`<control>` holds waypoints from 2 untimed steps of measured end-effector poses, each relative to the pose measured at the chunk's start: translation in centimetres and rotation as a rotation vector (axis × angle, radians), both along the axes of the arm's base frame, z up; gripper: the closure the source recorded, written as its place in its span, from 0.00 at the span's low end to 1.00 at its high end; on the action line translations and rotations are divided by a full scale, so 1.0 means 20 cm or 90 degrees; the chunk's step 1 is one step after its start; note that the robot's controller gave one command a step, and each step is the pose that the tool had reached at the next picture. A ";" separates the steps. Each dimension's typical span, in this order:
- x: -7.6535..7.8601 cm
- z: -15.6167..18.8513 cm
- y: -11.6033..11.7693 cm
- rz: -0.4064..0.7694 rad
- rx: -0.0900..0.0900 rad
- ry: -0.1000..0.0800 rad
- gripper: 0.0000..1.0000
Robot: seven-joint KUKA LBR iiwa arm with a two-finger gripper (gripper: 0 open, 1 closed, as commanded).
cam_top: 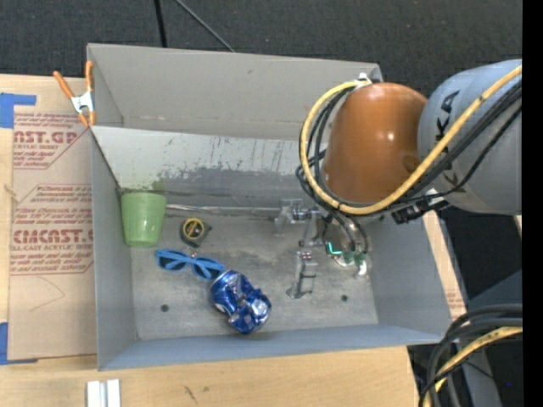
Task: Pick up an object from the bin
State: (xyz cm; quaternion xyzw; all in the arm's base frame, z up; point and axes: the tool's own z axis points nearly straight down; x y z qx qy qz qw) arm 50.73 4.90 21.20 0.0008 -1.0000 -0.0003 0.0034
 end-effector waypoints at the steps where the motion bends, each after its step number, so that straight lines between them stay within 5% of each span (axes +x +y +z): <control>1: -0.05 -0.73 0.38 -0.089 0.000 -0.001 0.00; 2: -0.13 -0.55 0.50 -0.105 0.001 -0.005 0.00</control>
Offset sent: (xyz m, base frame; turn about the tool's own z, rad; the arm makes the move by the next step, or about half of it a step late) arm -0.0073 0.0728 -0.1420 0.1424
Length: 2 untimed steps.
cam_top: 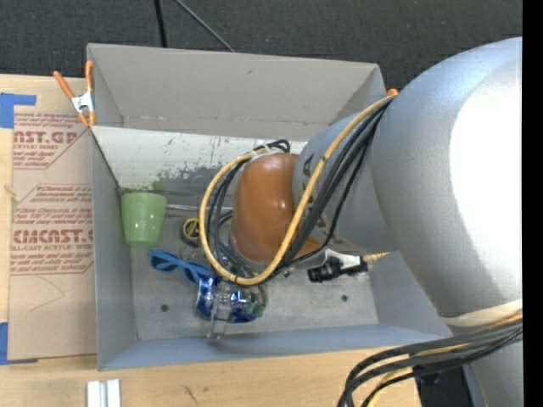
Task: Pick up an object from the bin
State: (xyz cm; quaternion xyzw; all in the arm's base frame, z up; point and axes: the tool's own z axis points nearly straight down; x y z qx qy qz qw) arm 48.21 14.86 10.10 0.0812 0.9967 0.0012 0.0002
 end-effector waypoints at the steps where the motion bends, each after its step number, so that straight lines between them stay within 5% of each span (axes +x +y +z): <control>1: 0.00 -0.01 -0.05 -0.136 -0.001 0.001 0.00; 2: 0.01 -0.16 -0.03 -0.242 -0.002 0.003 0.00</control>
Offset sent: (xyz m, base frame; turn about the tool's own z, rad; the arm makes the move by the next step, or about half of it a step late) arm 0.0008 -0.0100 -0.0010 0.2140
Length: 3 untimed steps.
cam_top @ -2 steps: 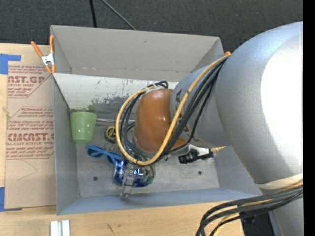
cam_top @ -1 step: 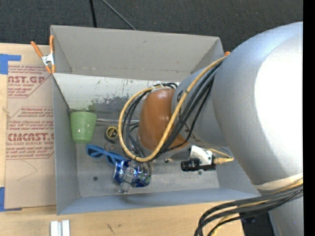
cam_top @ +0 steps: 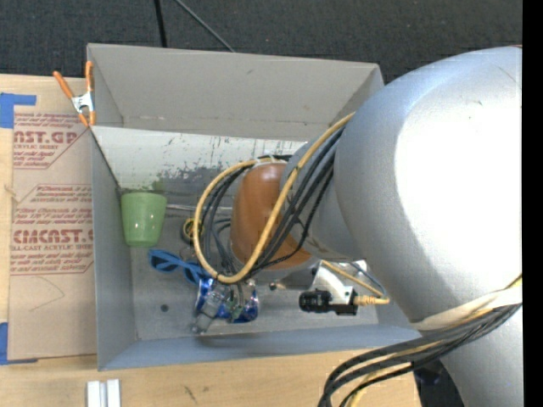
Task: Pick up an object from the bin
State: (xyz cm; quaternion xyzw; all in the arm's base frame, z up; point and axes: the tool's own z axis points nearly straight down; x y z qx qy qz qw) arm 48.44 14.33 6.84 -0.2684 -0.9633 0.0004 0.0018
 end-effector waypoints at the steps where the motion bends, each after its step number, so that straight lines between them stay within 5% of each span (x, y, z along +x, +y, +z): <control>1: 0.00 0.00 0.00 0.000 0.000 0.001 0.00; 2: 0.00 0.00 0.00 0.000 0.000 0.001 1.00; 3: 0.00 0.15 0.00 0.001 0.001 -0.003 1.00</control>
Offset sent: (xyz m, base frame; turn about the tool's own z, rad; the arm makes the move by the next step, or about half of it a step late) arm 0.0000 0.0000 0.0000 0.0000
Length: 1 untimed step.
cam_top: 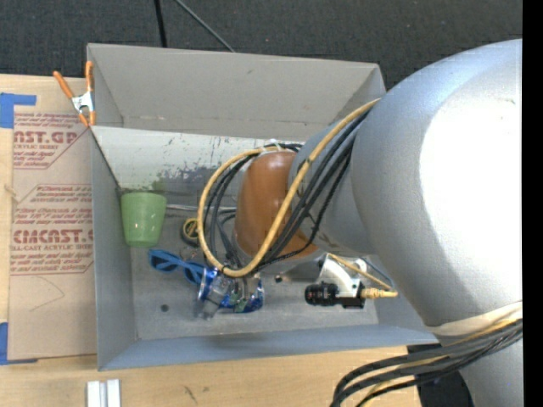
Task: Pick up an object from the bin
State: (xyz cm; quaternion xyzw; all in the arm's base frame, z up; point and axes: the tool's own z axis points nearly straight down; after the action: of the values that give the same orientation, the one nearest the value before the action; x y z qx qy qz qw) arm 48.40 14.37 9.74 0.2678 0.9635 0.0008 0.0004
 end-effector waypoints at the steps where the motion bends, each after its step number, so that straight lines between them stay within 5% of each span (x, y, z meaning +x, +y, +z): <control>1: 0.00 0.16 0.00 0.001 0.000 0.000 1.00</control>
Offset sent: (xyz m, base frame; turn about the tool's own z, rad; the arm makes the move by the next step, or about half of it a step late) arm 0.0001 0.0000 0.0311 0.0000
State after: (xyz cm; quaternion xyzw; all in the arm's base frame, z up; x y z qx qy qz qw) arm 48.44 14.43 12.96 0.2673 0.9636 0.0009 0.0005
